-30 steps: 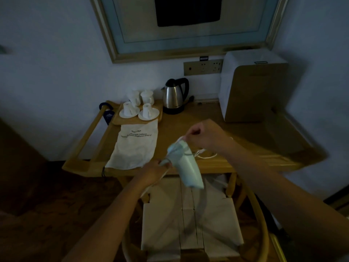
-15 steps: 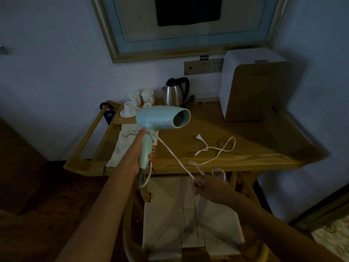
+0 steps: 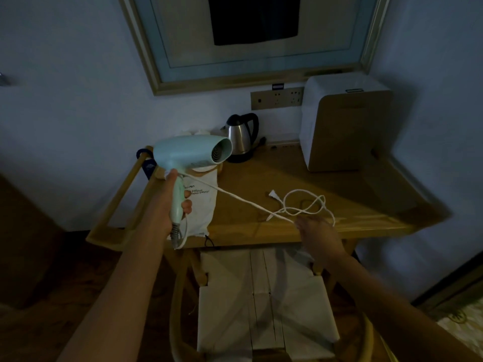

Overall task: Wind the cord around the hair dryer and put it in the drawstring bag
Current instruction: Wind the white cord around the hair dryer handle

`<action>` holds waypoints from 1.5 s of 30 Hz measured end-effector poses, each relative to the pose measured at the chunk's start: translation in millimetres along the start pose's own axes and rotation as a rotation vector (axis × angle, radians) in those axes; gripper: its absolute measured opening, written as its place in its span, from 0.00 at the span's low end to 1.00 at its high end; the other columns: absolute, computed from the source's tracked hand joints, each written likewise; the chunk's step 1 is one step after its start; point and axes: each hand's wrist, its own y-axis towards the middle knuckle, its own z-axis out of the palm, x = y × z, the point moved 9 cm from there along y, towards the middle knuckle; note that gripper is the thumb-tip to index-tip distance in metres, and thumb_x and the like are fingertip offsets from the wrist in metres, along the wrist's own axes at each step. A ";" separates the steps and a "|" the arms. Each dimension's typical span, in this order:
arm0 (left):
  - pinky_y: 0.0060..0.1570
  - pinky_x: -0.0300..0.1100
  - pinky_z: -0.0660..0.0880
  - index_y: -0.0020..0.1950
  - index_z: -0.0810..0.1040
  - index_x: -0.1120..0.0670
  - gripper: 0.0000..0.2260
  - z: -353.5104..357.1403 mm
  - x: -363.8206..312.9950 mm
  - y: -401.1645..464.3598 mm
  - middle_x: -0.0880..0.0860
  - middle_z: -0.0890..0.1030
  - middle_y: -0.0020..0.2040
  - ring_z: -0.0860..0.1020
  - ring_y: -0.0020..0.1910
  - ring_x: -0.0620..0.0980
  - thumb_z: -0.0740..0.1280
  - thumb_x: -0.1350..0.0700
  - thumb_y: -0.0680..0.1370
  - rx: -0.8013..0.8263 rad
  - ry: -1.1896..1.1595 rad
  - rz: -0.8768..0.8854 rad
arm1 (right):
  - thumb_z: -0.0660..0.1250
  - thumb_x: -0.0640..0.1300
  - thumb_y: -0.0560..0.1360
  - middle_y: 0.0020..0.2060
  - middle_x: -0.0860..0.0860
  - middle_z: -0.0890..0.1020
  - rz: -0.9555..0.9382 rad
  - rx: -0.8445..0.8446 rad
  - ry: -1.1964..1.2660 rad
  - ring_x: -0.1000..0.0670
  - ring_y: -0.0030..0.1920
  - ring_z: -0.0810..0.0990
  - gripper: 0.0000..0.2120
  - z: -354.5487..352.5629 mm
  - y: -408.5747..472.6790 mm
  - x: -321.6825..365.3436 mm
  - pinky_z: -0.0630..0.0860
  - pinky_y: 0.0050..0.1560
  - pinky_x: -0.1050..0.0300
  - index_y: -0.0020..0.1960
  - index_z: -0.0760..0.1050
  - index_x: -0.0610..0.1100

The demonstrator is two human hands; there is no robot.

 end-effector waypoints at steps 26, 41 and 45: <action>0.22 0.27 0.64 0.35 0.65 0.50 0.21 -51.9 -46.5 -20.8 0.43 0.71 0.20 0.69 0.19 0.38 0.49 0.36 0.78 -0.194 -0.008 0.240 | 0.61 0.52 0.73 0.37 0.49 0.84 -0.052 0.387 1.613 0.52 0.40 0.83 0.14 -106.4 18.5 48.4 0.80 0.41 0.61 0.49 0.81 0.46; 0.18 0.30 0.61 0.32 0.65 0.50 0.23 -8.1 -34.2 -23.5 0.45 0.67 0.22 0.64 0.19 0.41 0.50 0.33 0.76 -0.069 0.068 0.172 | 0.64 0.48 0.75 0.46 0.43 0.84 -0.115 -0.042 0.432 0.48 0.45 0.83 0.12 -137.9 23.9 93.3 0.80 0.51 0.48 0.51 0.80 0.42; 0.19 0.31 0.61 0.31 0.65 0.50 0.22 -8.4 -42.4 -24.6 0.45 0.67 0.22 0.64 0.19 0.42 0.52 0.35 0.76 -0.060 0.068 0.208 | 0.60 0.47 0.77 0.51 0.40 0.82 -0.114 0.164 0.135 0.45 0.50 0.80 0.14 -97.6 24.9 54.5 0.77 0.54 0.48 0.55 0.79 0.40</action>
